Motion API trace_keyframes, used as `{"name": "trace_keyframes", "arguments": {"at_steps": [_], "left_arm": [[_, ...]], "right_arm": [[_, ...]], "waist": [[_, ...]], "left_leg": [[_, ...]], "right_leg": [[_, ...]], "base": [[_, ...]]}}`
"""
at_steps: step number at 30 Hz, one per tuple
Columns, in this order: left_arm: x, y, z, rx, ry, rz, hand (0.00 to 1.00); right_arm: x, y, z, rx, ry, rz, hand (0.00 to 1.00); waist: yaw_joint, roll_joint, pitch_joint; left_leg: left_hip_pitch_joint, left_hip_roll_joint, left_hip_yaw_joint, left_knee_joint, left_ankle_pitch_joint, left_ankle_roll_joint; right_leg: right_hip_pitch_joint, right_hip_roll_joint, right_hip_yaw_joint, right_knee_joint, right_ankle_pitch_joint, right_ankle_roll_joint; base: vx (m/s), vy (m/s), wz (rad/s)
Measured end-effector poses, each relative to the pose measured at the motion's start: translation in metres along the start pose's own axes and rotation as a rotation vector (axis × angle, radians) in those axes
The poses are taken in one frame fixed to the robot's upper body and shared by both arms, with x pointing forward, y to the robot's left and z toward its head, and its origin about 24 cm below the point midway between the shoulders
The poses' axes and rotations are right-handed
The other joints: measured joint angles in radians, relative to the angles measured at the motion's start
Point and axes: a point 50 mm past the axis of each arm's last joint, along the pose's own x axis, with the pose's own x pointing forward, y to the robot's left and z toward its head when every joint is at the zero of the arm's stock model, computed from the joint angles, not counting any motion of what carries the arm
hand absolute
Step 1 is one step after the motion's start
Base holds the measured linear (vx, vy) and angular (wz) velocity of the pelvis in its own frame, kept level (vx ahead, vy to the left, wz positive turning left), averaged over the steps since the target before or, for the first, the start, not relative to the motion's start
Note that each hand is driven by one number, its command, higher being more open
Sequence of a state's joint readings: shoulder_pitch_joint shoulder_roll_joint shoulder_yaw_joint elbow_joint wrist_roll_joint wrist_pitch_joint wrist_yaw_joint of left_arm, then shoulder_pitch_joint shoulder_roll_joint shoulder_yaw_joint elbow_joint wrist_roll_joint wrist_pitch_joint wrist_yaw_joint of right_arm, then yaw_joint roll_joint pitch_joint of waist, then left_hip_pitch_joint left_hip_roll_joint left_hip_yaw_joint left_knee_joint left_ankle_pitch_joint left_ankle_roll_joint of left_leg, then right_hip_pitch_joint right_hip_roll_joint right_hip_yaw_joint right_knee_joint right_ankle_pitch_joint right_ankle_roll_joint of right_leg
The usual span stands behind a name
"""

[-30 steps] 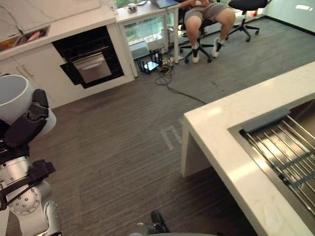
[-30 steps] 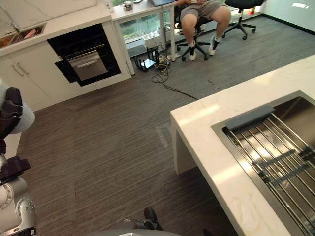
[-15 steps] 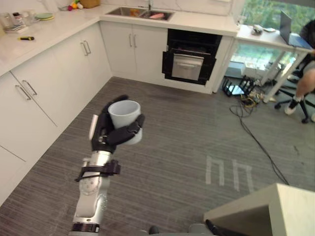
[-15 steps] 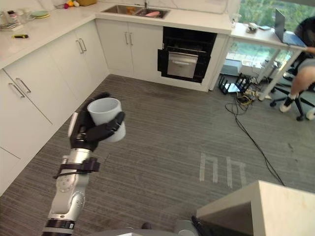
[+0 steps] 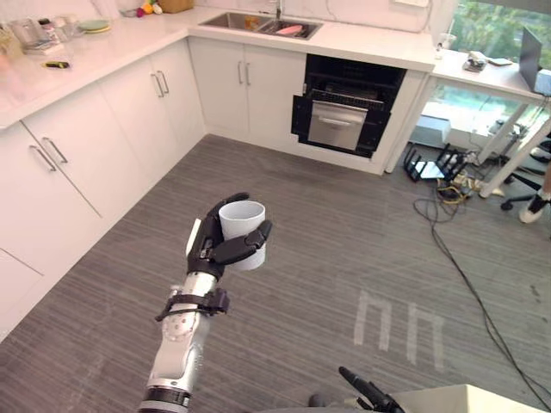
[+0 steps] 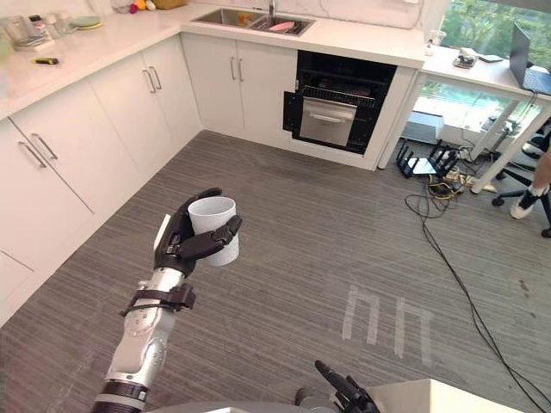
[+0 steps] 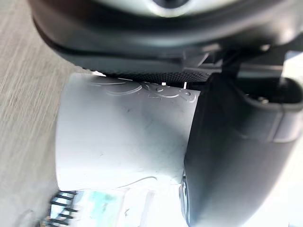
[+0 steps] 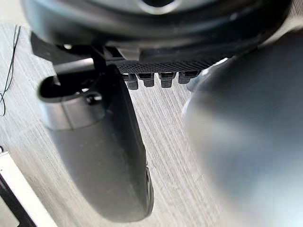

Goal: Walk over to the sink, pick up the cup, carry it to the dishwasher, place the cup inside the dishwasher, then close the dishwasher door

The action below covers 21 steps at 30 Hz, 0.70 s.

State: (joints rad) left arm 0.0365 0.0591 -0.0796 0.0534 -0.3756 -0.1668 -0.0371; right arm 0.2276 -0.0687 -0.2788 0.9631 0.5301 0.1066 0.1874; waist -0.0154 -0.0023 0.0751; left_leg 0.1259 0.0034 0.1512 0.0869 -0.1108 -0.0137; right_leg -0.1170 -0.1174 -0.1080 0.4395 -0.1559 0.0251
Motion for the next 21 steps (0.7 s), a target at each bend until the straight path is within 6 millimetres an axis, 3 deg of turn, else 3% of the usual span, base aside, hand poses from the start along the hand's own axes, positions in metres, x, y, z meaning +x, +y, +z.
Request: {"name": "trace_keyframes", "arguments": {"at_steps": [2, 4, 7, 8, 9, 10, 11, 12, 13, 14, 15, 17, 19, 20, 21], "left_arm": [[0.000, -0.007, -0.003, -0.055, 0.018, 0.011, 0.00], [0.000, -0.016, 0.000, -0.072, 0.017, -0.015, 0.00], [0.004, -0.033, 0.016, -0.090, -0.023, -0.093, 0.00], [0.004, -0.033, 0.016, -0.089, -0.022, -0.095, 0.00], [0.008, -0.034, 0.020, -0.087, -0.030, -0.102, 0.00], [0.013, -0.032, 0.027, -0.073, -0.049, -0.104, 0.00], [0.013, -0.033, 0.028, -0.072, -0.052, -0.106, 0.00], [0.016, -0.036, 0.029, -0.100, -0.058, -0.087, 0.00], [0.016, -0.039, 0.028, -0.117, -0.056, -0.083, 0.00], [0.017, -0.042, 0.029, -0.128, -0.059, -0.085, 0.00], [0.015, -0.042, 0.025, -0.123, -0.040, -0.090, 0.00], [0.014, -0.047, 0.024, -0.126, -0.033, -0.112, 0.00], [0.012, -0.049, 0.021, -0.129, -0.019, -0.117, 0.00], [0.012, -0.051, 0.020, -0.133, -0.018, -0.120, 0.00], [0.011, -0.052, 0.019, -0.142, -0.013, -0.117, 0.00]], "right_arm": [[-0.001, -0.002, 0.002, -0.006, -0.011, 0.003, 1.00], [0.000, 0.000, 0.004, -0.011, -0.030, 0.007, 1.00], [0.001, 0.014, 0.016, -0.015, -0.103, 0.043, 1.00], [0.001, 0.018, 0.018, -0.016, -0.116, 0.053, 1.00], [0.002, 0.026, 0.022, -0.021, -0.140, 0.071, 1.00], [0.004, 0.043, 0.025, -0.011, -0.165, 0.112, 1.00], [0.004, 0.045, 0.024, -0.009, -0.168, 0.118, 1.00], [0.003, 0.051, 0.044, -0.034, -0.238, 0.141, 1.00], [0.001, 0.052, 0.050, -0.047, -0.262, 0.146, 1.00], [0.001, 0.060, 0.056, -0.055, -0.288, 0.160, 1.00], [-0.002, 0.063, 0.056, -0.067, -0.298, 0.170, 1.00], [-0.005, 0.063, 0.059, -0.072, -0.321, 0.158, 1.00], [-0.009, 0.058, 0.057, -0.080, -0.328, 0.131, 1.00], [-0.010, 0.056, 0.055, -0.084, -0.331, 0.114, 1.00], [-0.012, 0.053, 0.053, -0.087, -0.332, 0.091, 1.00]], "waist": [[-0.001, -0.001, 0.014], [0.001, -0.004, 0.015], [-0.010, -0.025, 0.052], [-0.016, -0.014, 0.053], [-0.016, -0.022, 0.048], [-0.014, -0.079, 0.027], [-0.015, -0.085, 0.026], [-0.027, -0.055, 0.043], [-0.023, -0.026, 0.042], [-0.015, -0.019, 0.050], [-0.015, -0.021, 0.043], [-0.028, -0.016, 0.018], [-0.031, 0.008, -0.015], [-0.045, 0.024, -0.024], [-0.057, 0.030, -0.026]], "left_leg": [[0.024, -0.019, 0.002, 0.041, -0.049, 0.011], [0.037, -0.029, 0.001, 0.056, -0.061, 0.019], [0.072, -0.038, -0.033, 0.069, -0.059, 0.034], [0.069, -0.020, -0.049, 0.085, -0.068, 0.037], [0.058, -0.010, -0.071, 0.091, -0.073, 0.035], [0.057, -0.057, -0.095, 0.048, -0.079, 0.034], [0.049, -0.063, -0.096, 0.089, -0.083, 0.031], [-0.002, -0.034, -0.082, 0.293, -0.142, 0.031], [0.013, -0.012, -0.082, 0.291, -0.189, 0.038], [0.055, -0.002, -0.075, 0.256, -0.236, 0.022], [0.067, -0.004, -0.093, 0.244, -0.244, 0.018], [0.054, 0.010, -0.136, 0.226, -0.249, 0.014], [0.083, 0.025, -0.189, 0.137, -0.244, 0.020], [0.059, 0.038, -0.200, 0.293, -0.242, 0.001], [0.025, 0.055, -0.184, 0.492, -0.194, -0.044]], "right_leg": [[-0.036, -0.037, -0.008, 0.159, -0.022, -0.016], [-0.049, -0.047, 0.022, 0.224, -0.021, -0.015], [-0.117, -0.074, 0.022, 0.403, 0.011, 0.025], [-0.113, -0.058, 0.027, 0.334, -0.022, 0.021], [-0.106, -0.043, 0.033, 0.194, -0.028, 0.024], [-0.098, -0.059, 0.057, -0.012, 0.002, 0.038], [-0.098, -0.065, 0.048, -0.019, 0.028, 0.039], [-0.096, -0.044, 0.028, -0.016, 0.048, 0.043], [-0.091, -0.024, 0.017, -0.006, 0.048, 0.043], [-0.099, -0.010, 0.030, 0.057, 0.047, 0.028], [-0.113, -0.005, 0.037, 0.102, 0.022, 0.006], [-0.120, -0.004, -0.001, 0.111, -0.007, -0.003], [-0.106, 0.017, -0.039, 0.076, -0.025, -0.012], [-0.074, 0.029, -0.075, 0.047, -0.033, -0.030], [-0.034, 0.036, -0.098, 0.055, -0.056, -0.043]], "base": [[-0.07, 0.008, -0.09], [-0.05, 0.024, 0.03], [-0.04, -0.031, 0.31], [-0.04, -0.076, 0.59], [-0.01, -0.090, 0.62], [0.04, -0.071, 0.53], [0.20, -0.084, 0.58], [0.22, -0.026, 0.38], [0.25, -0.014, 0.30], [0.11, -0.048, 0.09], [0.11, -0.093, 0.16], [0.18, -0.136, 0.48], [0.29, -0.102, 0.46], [0.44, -0.053, 0.43], [0.58, -0.082, 0.51]]}}
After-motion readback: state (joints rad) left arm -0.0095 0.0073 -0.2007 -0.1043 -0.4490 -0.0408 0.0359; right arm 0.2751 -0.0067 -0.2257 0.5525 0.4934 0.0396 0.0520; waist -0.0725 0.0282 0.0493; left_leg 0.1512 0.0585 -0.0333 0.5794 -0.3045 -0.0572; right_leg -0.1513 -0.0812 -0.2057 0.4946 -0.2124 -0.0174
